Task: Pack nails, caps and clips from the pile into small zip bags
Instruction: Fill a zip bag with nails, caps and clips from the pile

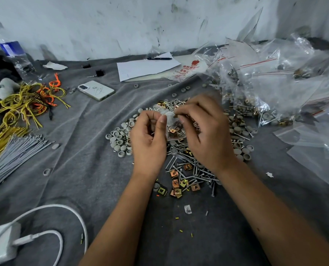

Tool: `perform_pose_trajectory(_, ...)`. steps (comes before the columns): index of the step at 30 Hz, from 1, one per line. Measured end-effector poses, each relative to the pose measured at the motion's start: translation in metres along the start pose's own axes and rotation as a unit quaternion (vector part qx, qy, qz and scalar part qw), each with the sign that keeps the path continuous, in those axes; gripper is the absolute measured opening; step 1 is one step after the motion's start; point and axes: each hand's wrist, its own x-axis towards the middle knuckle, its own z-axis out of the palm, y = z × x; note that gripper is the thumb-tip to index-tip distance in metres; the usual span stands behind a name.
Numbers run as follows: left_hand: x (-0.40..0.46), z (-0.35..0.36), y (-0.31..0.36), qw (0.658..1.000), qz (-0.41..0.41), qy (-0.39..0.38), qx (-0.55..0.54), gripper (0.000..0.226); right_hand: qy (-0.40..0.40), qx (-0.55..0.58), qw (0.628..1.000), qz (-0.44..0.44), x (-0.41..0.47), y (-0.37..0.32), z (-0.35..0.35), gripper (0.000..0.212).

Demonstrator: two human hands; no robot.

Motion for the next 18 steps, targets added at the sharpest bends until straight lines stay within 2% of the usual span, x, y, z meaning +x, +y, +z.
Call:
perform_pose_trajectory(6,0.0,-0.001,0.0,1.0,0.003,0.014,0.017,0.016,-0.068,0.017,0.998,0.008,-0.003,0.004,0.001,0.009)
perform_pose_trajectory(10,0.0,-0.002,-0.002,0.997,0.013,0.047,0.061,0.015,-0.044,0.022,0.998,0.049,-0.003,0.006,-0.002,0.013)
perform_pose_trajectory(15,0.0,-0.003,0.001,0.983,0.034,0.126,0.129,0.016,-0.008,0.014,0.992,0.126,-0.001,0.015,-0.007,0.013)
perform_pose_trajectory(18,0.0,-0.003,0.005,0.973,0.065,0.157,0.155,0.015,-0.08,-0.027,0.978,0.192,-0.004,0.028,-0.004,0.011)
